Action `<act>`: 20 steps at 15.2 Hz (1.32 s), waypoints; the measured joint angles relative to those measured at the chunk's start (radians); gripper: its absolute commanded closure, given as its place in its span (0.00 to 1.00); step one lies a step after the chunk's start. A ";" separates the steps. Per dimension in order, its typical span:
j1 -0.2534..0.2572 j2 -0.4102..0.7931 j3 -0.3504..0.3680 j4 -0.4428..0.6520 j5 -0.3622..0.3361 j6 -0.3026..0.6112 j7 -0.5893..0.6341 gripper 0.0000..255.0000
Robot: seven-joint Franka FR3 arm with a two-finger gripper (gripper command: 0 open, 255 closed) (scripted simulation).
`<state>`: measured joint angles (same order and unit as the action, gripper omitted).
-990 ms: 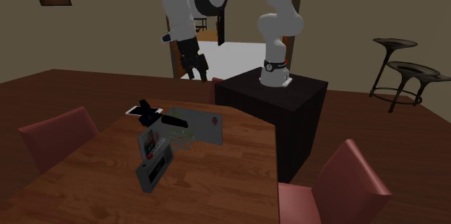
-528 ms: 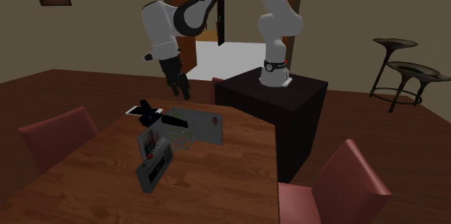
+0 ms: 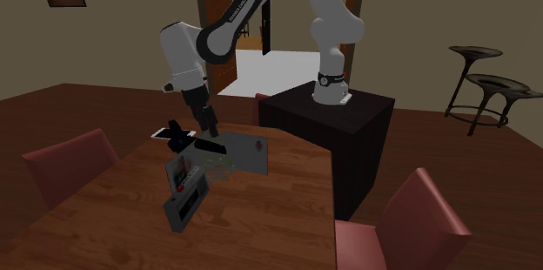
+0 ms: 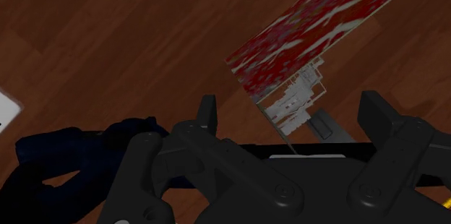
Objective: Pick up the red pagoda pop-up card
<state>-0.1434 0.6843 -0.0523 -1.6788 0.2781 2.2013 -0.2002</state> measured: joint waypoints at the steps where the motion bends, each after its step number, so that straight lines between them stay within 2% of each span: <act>1: -0.001 0.011 0.001 0.004 0.001 0.007 -0.002 0.00; 3: -0.001 0.028 0.003 0.008 0.004 0.020 -0.005 0.00; 4: -0.002 0.032 0.003 0.008 0.005 0.024 -0.006 1.00; 14: -0.002 0.031 0.004 0.007 0.006 0.028 -0.008 1.00; 20: 0.001 -0.014 -0.001 -0.004 -0.002 -0.010 0.002 1.00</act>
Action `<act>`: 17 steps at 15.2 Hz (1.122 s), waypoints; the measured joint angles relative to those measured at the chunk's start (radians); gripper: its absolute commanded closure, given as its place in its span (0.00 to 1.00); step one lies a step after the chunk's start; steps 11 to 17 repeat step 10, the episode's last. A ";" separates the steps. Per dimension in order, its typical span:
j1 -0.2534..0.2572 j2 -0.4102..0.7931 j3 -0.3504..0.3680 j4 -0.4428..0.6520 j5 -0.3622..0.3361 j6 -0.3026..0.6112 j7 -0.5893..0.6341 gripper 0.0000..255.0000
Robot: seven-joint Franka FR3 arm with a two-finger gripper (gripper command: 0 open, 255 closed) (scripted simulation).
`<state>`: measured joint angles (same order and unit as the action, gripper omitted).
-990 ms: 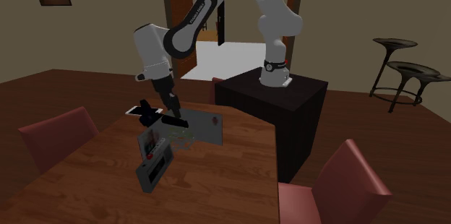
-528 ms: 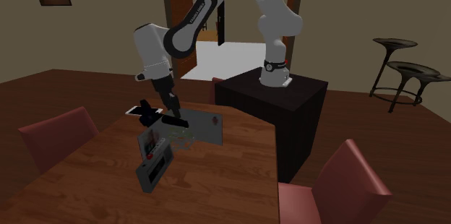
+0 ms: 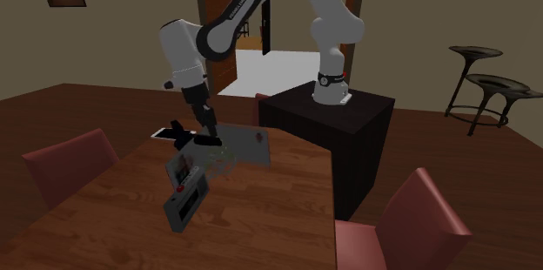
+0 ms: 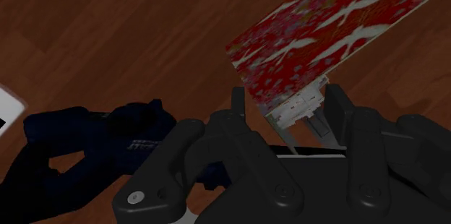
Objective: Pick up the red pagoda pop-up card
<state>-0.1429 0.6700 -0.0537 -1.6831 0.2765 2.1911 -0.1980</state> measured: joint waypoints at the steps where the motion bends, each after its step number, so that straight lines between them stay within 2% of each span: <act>1: 0.001 -0.005 -0.001 0.005 -0.002 -0.010 0.003 1.00; 10: 0.004 -0.080 -0.008 0.007 -0.015 -0.084 0.021 1.00; 17: 0.004 -0.080 -0.008 0.007 -0.015 -0.084 0.021 1.00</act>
